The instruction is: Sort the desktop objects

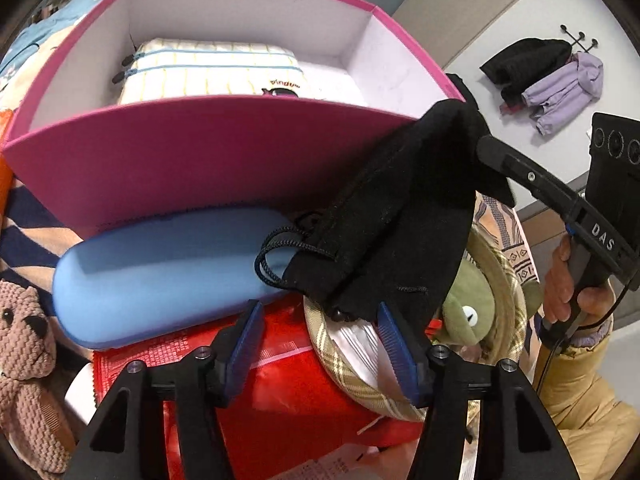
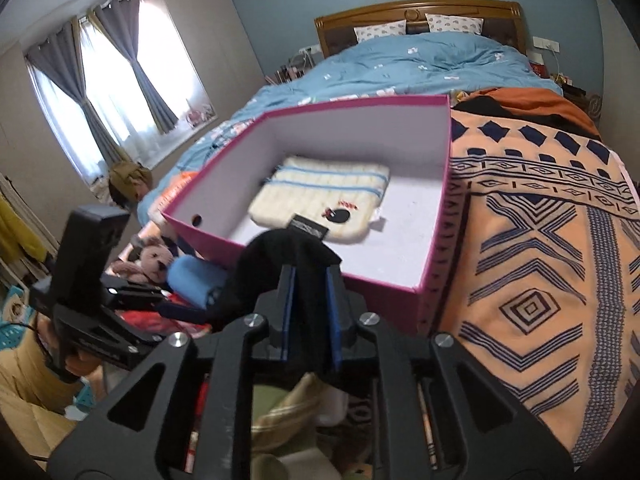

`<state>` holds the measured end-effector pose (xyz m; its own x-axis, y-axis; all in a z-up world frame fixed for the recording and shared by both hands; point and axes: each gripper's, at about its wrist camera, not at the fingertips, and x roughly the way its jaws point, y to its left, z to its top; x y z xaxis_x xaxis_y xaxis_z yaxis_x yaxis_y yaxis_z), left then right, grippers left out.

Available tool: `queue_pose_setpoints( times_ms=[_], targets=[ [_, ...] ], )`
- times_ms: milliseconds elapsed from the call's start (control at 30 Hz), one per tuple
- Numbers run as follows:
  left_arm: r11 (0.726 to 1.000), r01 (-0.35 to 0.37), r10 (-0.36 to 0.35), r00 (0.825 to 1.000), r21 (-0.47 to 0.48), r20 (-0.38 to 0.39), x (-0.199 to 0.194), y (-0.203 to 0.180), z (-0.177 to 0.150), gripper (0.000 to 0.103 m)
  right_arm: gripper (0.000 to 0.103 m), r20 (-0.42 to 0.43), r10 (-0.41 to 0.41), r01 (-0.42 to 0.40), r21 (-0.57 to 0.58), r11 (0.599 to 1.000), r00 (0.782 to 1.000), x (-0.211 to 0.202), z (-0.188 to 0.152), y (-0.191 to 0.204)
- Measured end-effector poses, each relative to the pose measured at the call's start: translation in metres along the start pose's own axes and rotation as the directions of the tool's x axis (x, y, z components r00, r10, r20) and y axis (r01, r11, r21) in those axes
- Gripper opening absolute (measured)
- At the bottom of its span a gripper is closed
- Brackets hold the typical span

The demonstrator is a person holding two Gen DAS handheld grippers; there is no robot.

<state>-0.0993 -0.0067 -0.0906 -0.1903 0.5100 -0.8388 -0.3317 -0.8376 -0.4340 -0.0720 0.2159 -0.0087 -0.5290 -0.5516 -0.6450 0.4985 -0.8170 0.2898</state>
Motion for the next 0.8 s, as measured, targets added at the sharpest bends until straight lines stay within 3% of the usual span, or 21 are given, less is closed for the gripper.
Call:
queue_pose_setpoints(
  times_ms=[200, 267, 300, 367, 433, 467, 667, 800],
  targets=[
    [1.000, 0.004, -0.004, 1.000, -0.010, 0.001, 0.006, -0.004, 0.005, 0.059, 0.014, -0.006, -0.027, 0.026, -0.051, 0.998, 1.000, 0.006, -0.005, 0.005],
    [1.000, -0.005, 0.005, 1.000, -0.010, 0.024, 0.005, -0.007, 0.005, 0.050, 0.011, 0.001, -0.013, 0.013, -0.055, 0.998, 1.000, 0.004, -0.006, 0.008],
    [1.000, -0.002, 0.002, 0.999, -0.008, 0.035, 0.004, -0.010, 0.006, 0.040, 0.011, 0.008, 0.003, -0.003, -0.053, 0.999, 1.000, 0.001, -0.007, 0.009],
    [1.000, 0.000, 0.001, 0.999, -0.011, 0.054, 0.001, -0.012, 0.006, 0.035, 0.010, 0.019, 0.028, -0.027, -0.051, 0.998, 0.999, -0.005, -0.008, 0.011],
    [1.000, -0.018, 0.019, 0.996, -0.014, 0.082, -0.001, -0.011, 0.007, 0.021, 0.009, 0.033, 0.061, -0.059, -0.047, 0.997, 0.998, -0.011, -0.008, 0.015],
    [1.000, -0.018, 0.020, 0.996, -0.019, 0.091, -0.003, -0.009, 0.008, 0.020, 0.009, 0.044, 0.083, -0.081, -0.042, 0.996, 0.996, -0.015, -0.008, 0.015],
    [0.999, 0.008, -0.003, 0.993, -0.043, 0.117, -0.003, -0.004, 0.011, 0.019, 0.009, 0.086, 0.112, -0.117, 0.050, 0.992, 0.990, -0.030, -0.012, 0.003],
    [0.998, -0.030, 0.034, 0.994, -0.047, 0.101, 0.004, -0.001, 0.015, 0.034, 0.009, 0.057, 0.066, -0.074, 0.158, 0.985, 0.996, -0.028, -0.025, -0.022]
  ],
)
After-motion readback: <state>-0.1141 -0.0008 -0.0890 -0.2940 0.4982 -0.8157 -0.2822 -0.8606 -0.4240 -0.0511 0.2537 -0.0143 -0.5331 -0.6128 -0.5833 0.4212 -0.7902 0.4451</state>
